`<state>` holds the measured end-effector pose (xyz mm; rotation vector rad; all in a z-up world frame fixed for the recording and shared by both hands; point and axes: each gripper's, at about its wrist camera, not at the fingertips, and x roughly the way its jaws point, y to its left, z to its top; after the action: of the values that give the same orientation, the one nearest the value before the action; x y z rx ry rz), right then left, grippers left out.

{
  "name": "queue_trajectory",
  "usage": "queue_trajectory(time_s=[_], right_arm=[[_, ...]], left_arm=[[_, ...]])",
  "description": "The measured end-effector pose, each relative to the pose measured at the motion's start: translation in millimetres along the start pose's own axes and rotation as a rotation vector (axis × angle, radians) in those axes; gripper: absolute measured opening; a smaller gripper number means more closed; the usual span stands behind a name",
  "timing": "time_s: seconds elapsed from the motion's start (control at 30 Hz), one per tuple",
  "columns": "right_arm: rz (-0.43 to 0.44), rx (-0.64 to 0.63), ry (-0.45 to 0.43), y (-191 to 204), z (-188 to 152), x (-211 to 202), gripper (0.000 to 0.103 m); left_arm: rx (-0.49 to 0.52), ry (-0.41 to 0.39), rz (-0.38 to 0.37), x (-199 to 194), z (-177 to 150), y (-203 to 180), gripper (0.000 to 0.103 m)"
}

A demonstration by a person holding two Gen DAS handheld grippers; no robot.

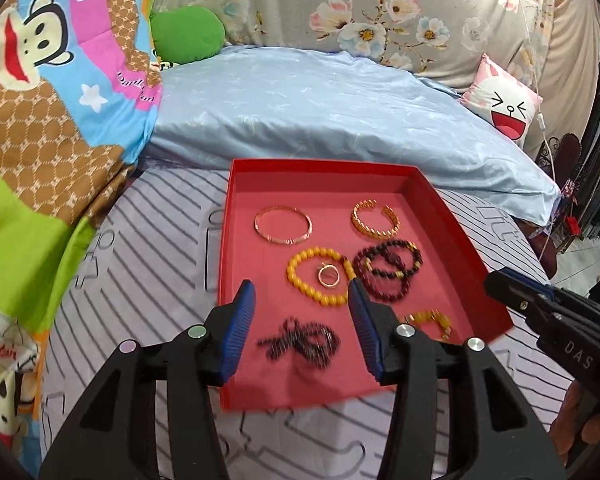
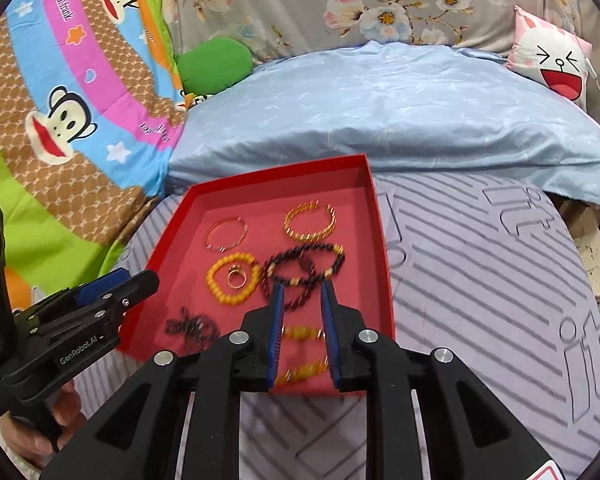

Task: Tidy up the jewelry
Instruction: 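Withdraw from the tray and grasp a gold hoop earring with the right tool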

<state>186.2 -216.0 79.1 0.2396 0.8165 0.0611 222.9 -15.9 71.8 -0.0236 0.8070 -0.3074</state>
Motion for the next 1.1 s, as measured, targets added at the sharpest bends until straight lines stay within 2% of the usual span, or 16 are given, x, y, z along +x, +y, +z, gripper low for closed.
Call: queue_trajectory(time_s=[0.23,0.47,0.7,1.1], right_arm=[[0.010,-0.005,0.017,7,-32,-29,0.019],[0.024,-0.046,0.071,19,-85,-53,0.019],[0.036,-0.061,0.124,30,-127,-62,0.019],[0.054,-0.090,0.202,49,-169,-59,0.019]], left_arm=[[-0.014,0.006,-0.004,-31,-30,-2,0.046],[-0.049,0.027,0.012,-57,-67,13,0.046],[-0.082,0.059,0.033,-73,-102,27,0.046],[-0.072,0.107,0.050,-83,-142,23,0.046]])
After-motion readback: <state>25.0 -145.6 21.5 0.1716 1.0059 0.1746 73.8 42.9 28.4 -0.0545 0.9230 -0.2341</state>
